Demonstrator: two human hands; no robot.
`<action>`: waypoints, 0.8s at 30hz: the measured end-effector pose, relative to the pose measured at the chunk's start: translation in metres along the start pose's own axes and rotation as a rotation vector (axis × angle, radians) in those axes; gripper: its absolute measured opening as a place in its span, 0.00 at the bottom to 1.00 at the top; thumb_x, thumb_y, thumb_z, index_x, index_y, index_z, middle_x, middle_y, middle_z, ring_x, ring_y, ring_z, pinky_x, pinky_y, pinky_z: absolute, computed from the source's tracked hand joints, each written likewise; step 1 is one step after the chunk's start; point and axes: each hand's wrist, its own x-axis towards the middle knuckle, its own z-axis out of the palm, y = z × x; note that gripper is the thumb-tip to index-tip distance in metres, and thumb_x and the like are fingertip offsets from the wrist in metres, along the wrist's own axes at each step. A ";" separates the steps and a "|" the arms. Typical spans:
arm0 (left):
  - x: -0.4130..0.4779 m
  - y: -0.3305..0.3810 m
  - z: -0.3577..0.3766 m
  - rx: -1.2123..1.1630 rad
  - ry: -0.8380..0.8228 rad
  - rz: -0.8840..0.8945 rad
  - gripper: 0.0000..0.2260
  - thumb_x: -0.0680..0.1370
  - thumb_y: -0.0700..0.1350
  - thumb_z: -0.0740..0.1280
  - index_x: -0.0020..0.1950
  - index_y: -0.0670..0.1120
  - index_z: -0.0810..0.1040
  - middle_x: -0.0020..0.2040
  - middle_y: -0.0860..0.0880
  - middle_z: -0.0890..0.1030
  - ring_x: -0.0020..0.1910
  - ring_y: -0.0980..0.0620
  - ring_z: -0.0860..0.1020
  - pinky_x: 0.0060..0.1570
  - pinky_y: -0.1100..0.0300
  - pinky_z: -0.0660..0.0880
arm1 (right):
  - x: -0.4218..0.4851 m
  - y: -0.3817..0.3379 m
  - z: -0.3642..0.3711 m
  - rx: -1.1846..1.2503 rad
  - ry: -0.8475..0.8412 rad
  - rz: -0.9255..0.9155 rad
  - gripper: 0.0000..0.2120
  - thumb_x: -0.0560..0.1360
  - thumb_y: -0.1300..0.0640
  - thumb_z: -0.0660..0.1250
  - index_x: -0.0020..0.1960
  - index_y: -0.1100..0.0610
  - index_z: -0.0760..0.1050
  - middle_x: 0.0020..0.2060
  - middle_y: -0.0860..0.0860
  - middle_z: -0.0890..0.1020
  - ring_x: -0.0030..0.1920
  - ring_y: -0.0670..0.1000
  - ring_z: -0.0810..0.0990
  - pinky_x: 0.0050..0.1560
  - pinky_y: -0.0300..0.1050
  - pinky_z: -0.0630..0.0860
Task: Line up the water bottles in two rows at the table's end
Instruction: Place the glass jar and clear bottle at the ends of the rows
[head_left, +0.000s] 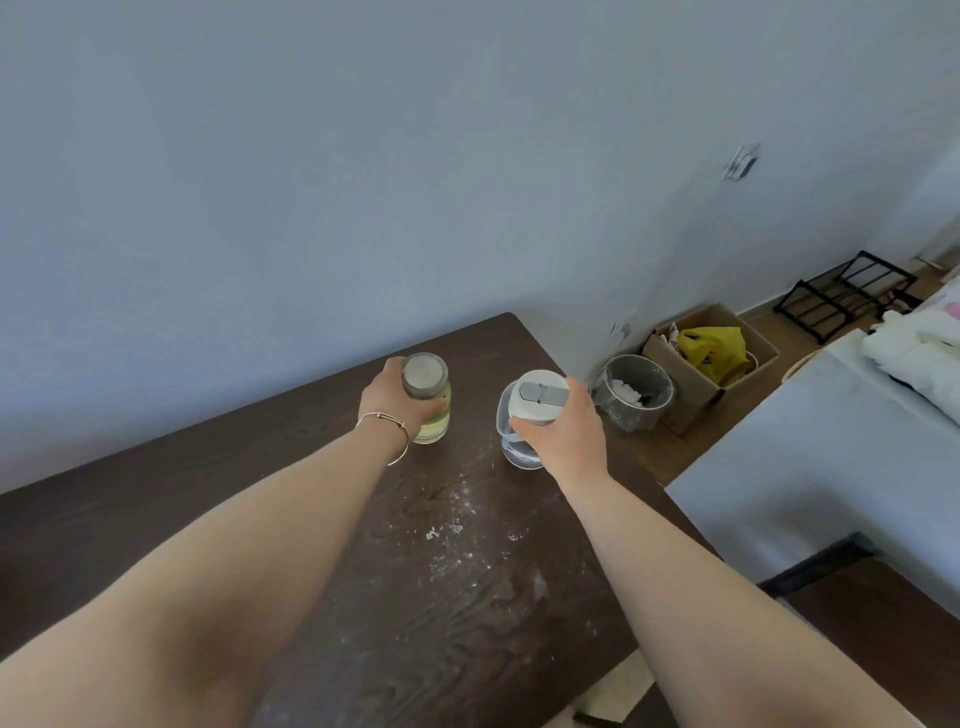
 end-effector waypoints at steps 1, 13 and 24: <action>-0.010 -0.004 -0.007 -0.005 0.001 0.000 0.29 0.59 0.62 0.75 0.58 0.59 0.71 0.49 0.55 0.79 0.49 0.50 0.78 0.49 0.57 0.76 | -0.013 -0.005 -0.002 0.004 0.010 0.001 0.43 0.64 0.41 0.79 0.71 0.50 0.61 0.64 0.50 0.74 0.63 0.52 0.75 0.59 0.50 0.78; -0.136 -0.046 -0.079 0.008 -0.017 -0.011 0.29 0.59 0.62 0.73 0.58 0.60 0.70 0.45 0.57 0.78 0.47 0.50 0.79 0.45 0.57 0.76 | -0.150 -0.036 -0.024 0.062 0.034 0.034 0.43 0.64 0.44 0.80 0.71 0.50 0.61 0.64 0.50 0.73 0.62 0.51 0.75 0.59 0.50 0.78; -0.264 -0.075 -0.110 -0.043 0.104 -0.105 0.31 0.61 0.59 0.75 0.61 0.59 0.70 0.48 0.55 0.78 0.48 0.49 0.78 0.47 0.55 0.77 | -0.237 -0.026 -0.042 0.069 -0.090 -0.053 0.43 0.63 0.45 0.81 0.71 0.49 0.62 0.63 0.49 0.74 0.60 0.50 0.75 0.56 0.46 0.77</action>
